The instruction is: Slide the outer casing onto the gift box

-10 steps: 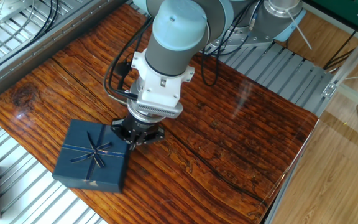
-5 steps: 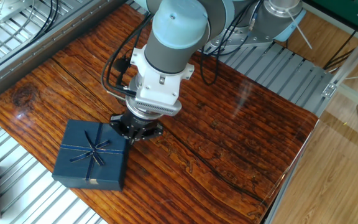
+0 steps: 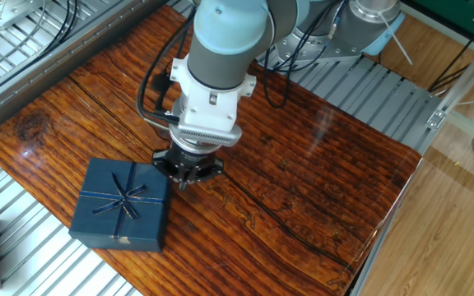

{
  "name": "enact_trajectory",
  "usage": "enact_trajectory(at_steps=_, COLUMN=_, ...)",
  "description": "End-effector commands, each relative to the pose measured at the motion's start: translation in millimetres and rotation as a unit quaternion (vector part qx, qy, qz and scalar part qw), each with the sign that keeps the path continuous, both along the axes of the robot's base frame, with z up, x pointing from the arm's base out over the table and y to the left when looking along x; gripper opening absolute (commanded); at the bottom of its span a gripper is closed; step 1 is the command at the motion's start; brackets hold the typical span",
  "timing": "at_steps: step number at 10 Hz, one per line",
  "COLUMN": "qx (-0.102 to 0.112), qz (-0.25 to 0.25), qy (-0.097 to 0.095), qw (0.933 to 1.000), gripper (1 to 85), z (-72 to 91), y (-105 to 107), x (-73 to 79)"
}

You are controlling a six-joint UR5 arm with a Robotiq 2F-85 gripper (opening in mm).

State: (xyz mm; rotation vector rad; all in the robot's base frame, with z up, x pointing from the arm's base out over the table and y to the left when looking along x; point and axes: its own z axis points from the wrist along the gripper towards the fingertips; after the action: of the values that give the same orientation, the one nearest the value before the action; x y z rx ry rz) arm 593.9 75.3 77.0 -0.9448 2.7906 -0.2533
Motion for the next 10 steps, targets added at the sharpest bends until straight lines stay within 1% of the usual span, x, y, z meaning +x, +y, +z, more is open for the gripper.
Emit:
enact_trajectory(at_steps=1, qx=0.032, qz=-0.005, qy=0.0, qw=0.9995, gripper=1.0, z=-6.0, y=15, x=1.4)
enact_trajectory(at_steps=2, qx=0.039, qz=-0.004, qy=-0.013, qw=0.9992, gripper=1.0, z=-8.0, y=17, x=6.8)
enact_trajectory(at_steps=3, qx=0.039, qz=0.004, qy=-0.03, qw=0.9988, gripper=1.0, z=-10.6, y=17, x=14.9)
enact_trajectory(at_steps=4, qx=0.034, qz=0.008, qy=-0.035, qw=0.9987, gripper=1.0, z=-13.1, y=15, x=17.4)
enact_trajectory(at_steps=5, qx=0.032, qz=0.012, qy=-0.03, qw=0.999, gripper=1.0, z=-14.5, y=15, x=14.8)
enact_trajectory(at_steps=6, qx=0.035, qz=0.013, qy=-0.028, qw=0.9989, gripper=1.0, z=-14.8, y=17, x=14.0)
enact_trajectory(at_steps=8, qx=0.029, qz=0.019, qy=-0.041, qw=0.9986, gripper=1.0, z=-15.1, y=16, x=20.9)
enact_trajectory(at_steps=9, qx=0.015, qz=0.026, qy=-0.053, qw=0.9981, gripper=1.0, z=-15.4, y=13, x=27.8)
enact_trajectory(at_steps=10, qx=0.014, qz=0.026, qy=-0.057, qw=0.998, gripper=1.0, z=-17.0, y=13, x=29.7)
